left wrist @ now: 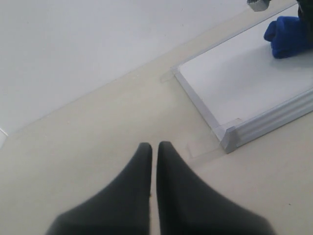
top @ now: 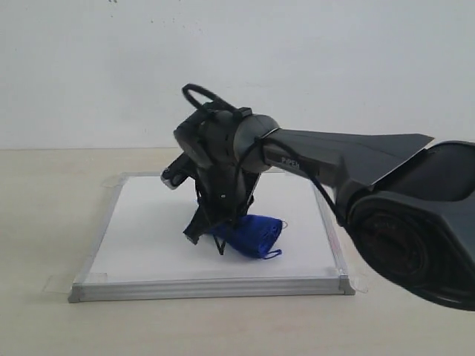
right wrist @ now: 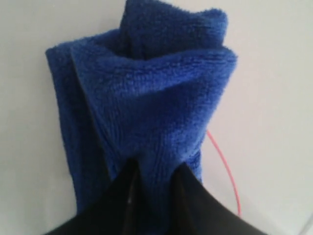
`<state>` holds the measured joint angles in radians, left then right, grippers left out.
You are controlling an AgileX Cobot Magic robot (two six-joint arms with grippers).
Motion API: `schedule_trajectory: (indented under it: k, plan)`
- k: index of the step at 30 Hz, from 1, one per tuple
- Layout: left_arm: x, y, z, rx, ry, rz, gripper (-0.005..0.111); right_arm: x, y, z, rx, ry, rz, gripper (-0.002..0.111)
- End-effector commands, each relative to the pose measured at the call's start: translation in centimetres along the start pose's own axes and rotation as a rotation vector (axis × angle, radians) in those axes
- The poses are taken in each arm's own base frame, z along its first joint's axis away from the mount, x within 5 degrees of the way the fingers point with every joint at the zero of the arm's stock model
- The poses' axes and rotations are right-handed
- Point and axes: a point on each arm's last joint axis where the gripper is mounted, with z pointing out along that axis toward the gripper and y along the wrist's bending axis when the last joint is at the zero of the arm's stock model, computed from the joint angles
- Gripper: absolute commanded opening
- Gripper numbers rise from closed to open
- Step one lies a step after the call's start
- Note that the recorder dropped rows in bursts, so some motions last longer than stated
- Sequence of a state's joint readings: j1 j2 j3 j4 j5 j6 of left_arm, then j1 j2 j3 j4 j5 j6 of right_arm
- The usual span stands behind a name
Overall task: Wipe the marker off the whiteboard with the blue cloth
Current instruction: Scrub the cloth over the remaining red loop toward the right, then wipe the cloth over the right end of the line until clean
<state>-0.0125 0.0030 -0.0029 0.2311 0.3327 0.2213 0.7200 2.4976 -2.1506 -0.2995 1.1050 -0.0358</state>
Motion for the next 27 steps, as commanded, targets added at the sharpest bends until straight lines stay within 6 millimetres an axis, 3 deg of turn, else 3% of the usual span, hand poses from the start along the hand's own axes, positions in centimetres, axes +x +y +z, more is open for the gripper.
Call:
schedule_trajectory:
  k: [1, 4, 8, 16, 18, 22, 27]
  plan:
    - [0.1, 0.0, 0.0, -0.002, -0.002, 0.003, 0.004, -2.2, 4.1, 0.4, -0.372, -0.262, 0.006, 0.0]
    - [0.1, 0.0, 0.0, -0.002, -0.002, 0.003, 0.004, -2.9, 4.0, 0.3, -0.368, -0.34, 0.021, 0.0]
    - [0.1, 0.0, 0.0, -0.002, -0.002, 0.003, 0.004, -2.7, 3.1, 0.7, -0.269, -0.293, 0.109, 0.0]
    - [0.1, 0.0, 0.0, -0.002, -0.002, 0.003, 0.004, -0.4, -0.7, 1.2, 0.159, -0.068, 0.178, 0.0]
    - [0.1, 0.0, 0.0, -0.002, -0.002, 0.003, 0.004, -0.3, -1.0, 1.2, 0.2, -0.064, 0.189, 0.0]
    - [0.1, 0.0, 0.0, -0.002, -0.002, 0.003, 0.004, -1.1, -0.4, 1.1, 0.152, -0.136, 0.189, 0.0]
    - [0.1, 0.0, 0.0, -0.002, -0.002, 0.003, 0.004, -3.5, 2.6, 0.2, 0.005, -0.366, 0.054, 0.0]
